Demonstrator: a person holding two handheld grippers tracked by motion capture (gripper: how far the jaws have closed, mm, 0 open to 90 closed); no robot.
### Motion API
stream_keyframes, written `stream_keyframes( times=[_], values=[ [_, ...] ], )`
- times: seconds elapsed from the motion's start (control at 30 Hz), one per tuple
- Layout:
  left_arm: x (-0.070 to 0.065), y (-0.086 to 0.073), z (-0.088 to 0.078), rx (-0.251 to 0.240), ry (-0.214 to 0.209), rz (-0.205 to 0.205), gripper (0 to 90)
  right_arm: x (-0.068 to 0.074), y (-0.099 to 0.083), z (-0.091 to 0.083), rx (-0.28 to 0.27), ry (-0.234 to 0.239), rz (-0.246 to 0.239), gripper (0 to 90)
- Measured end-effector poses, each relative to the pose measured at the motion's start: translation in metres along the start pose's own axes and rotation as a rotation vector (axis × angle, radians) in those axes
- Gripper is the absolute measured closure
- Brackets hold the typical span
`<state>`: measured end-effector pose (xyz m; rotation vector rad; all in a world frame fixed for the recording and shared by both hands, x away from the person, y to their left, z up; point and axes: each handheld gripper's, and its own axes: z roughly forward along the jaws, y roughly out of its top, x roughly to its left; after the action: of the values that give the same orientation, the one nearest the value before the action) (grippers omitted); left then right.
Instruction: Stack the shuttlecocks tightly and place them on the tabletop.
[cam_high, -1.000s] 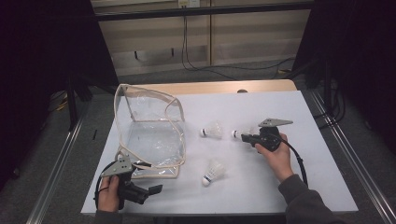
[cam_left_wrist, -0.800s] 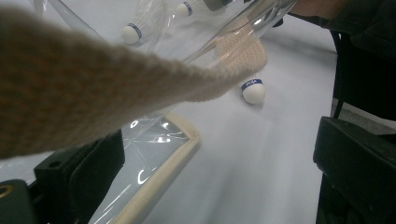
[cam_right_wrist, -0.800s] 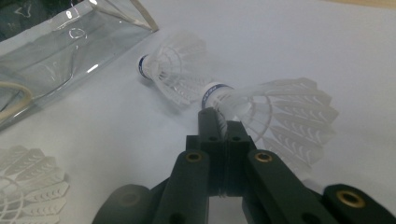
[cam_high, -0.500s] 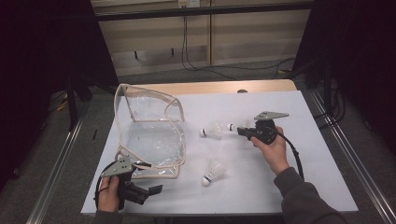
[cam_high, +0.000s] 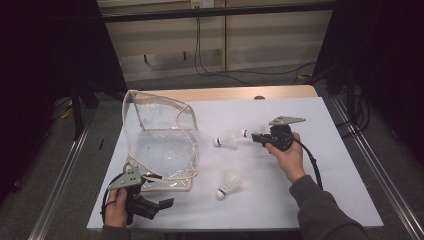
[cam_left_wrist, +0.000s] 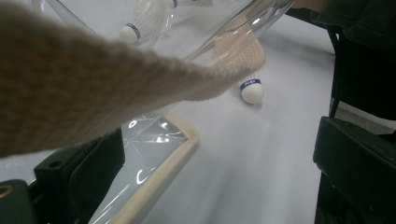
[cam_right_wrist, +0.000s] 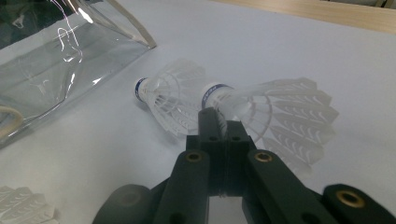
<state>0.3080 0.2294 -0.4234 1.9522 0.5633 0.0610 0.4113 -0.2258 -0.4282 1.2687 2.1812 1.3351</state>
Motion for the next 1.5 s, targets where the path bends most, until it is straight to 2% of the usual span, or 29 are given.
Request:
stream_keyframes(
  times=[0.37, 0.73, 1.5],
  values=[
    [0.000, 0.000, 0.000, -0.004, -0.003, -0.006, 2.1, -0.003, 0.002, 0.001, -0.006, -0.001, 0.010, 89.8],
    [0.000, 0.000, 0.000, -0.004, -0.003, -0.004, 2.1, 0.004, 0.004, 0.010, -0.003, 0.036, 0.016, 89.8],
    [0.000, 0.000, 0.000, -0.001, -0.002, -0.002, 2.1, 0.007, 0.005, 0.015, 0.005, 0.039, 0.005, 89.8]
  ],
)
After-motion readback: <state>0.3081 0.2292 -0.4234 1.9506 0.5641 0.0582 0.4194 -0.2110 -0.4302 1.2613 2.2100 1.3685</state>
